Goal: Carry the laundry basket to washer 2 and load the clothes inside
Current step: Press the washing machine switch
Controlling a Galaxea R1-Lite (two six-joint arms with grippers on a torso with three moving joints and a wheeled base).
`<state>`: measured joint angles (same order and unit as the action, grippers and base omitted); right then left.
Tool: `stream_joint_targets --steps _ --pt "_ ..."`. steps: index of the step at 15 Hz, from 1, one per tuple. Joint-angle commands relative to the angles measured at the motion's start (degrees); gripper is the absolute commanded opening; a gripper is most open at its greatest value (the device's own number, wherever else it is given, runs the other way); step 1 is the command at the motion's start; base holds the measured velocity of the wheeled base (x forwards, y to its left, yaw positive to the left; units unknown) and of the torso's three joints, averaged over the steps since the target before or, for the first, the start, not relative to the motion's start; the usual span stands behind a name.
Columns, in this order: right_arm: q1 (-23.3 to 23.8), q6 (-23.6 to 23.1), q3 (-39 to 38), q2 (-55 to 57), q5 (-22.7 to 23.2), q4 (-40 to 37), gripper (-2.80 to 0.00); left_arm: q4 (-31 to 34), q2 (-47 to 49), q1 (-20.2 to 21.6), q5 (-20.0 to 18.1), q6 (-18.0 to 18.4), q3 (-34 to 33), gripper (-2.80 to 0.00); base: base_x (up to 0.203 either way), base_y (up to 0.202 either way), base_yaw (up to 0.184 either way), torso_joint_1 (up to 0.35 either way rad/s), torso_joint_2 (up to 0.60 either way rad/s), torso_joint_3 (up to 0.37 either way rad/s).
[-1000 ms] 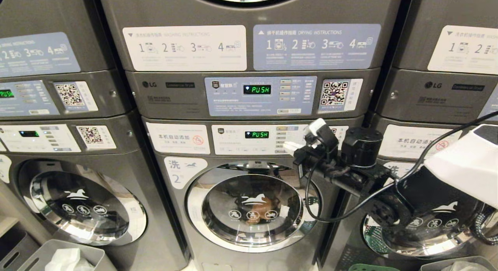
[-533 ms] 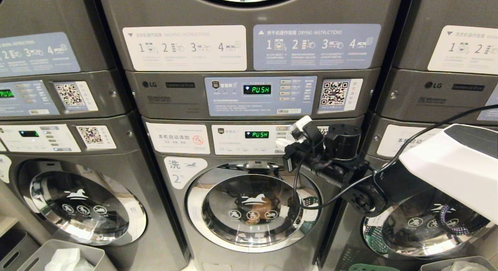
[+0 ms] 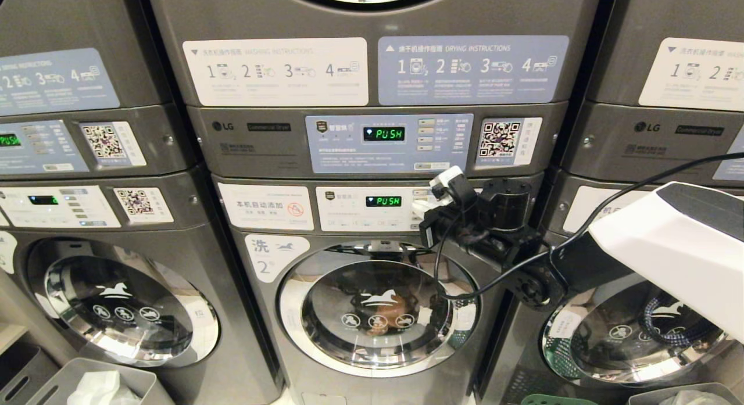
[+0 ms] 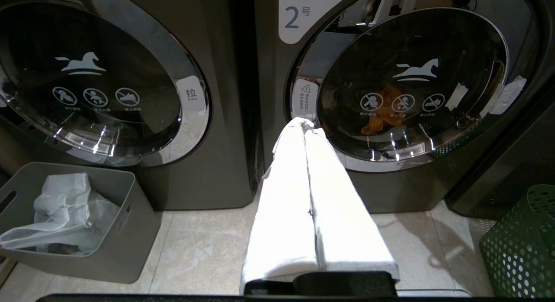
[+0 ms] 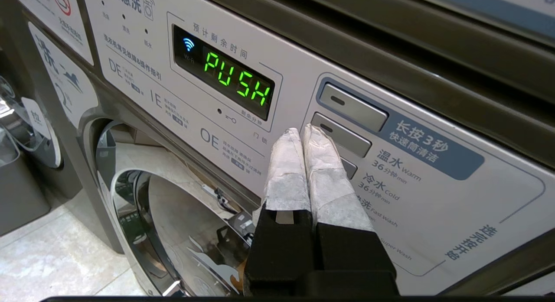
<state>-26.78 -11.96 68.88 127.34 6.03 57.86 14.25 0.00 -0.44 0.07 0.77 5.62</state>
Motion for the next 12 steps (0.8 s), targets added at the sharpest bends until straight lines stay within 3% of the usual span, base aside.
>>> stream_joint_targets --steps 1,10,12 --pt "0.0 -0.1 0.4 -0.1 0.0 0.3 -2.80 0.1 0.0 0.0 0.0 0.0 0.0 -2.80 0.000 0.000 0.000 0.000 0.00 0.000" --pt "0.4 -0.1 -0.2 0.4 -0.2 0.3 -2.80 0.1 0.0 0.0 0.0 0.0 0.0 -2.80 0.000 0.000 0.000 0.000 0.00 0.000" --pt "0.4 -0.1 0.4 1.1 -2.7 0.4 -2.80 0.1 0.0 0.0 0.0 0.0 0.0 -2.80 0.000 0.000 0.000 0.000 0.00 0.000"
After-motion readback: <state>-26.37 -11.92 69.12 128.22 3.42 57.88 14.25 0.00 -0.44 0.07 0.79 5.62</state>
